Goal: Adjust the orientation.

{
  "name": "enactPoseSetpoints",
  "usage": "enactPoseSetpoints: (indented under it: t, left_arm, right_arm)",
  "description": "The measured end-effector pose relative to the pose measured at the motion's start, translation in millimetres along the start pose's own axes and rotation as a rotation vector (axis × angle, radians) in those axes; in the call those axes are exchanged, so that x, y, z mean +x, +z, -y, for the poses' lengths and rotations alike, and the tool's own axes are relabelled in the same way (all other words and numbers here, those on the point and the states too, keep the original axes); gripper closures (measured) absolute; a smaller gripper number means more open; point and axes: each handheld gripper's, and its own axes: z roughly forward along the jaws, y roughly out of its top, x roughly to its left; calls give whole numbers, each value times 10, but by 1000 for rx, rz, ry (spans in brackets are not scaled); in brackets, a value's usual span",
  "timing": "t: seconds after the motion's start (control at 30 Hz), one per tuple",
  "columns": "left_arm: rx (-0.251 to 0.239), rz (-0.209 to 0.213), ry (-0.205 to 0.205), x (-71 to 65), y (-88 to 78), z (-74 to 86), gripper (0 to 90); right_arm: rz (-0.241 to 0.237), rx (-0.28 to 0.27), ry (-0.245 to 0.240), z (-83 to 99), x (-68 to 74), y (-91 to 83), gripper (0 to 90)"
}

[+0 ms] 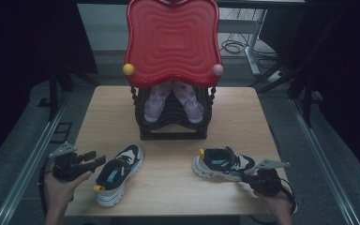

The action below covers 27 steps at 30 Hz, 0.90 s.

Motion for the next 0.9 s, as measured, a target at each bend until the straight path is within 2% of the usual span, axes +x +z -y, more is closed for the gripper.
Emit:
enactPoseSetpoints:
  t: [0.1,0.2,0.3,0.43,0.53,0.67,0.9]
  left_arm:
    - [-3,1,1,-2,-6,-3,460]
    - [-5,2,-4,-1,-14,-7,460]
    - [-7,2,-5,6,-21,-6,460]
    - [-7,4,-3,10,-17,-7,459]
    - [-2,7,-3,9,-5,-3,459]
    - [1,9,0,5,10,-1,459]
    - [-3,10,-1,10,2,-1,459]
  right_arm:
    - [-13,-15,-8,-19,39,-37,894]
    - [-29,-50,-30,-129,120,-118,894]
    - [-52,-84,-55,-322,190,-188,894]
    - [-54,-86,-97,-658,259,-183,894]
    - [-58,-64,-129,-923,306,-75,894]
    - [-67,-31,-147,-1182,345,128,893]
    - [-67,26,-149,-1460,357,446,894]
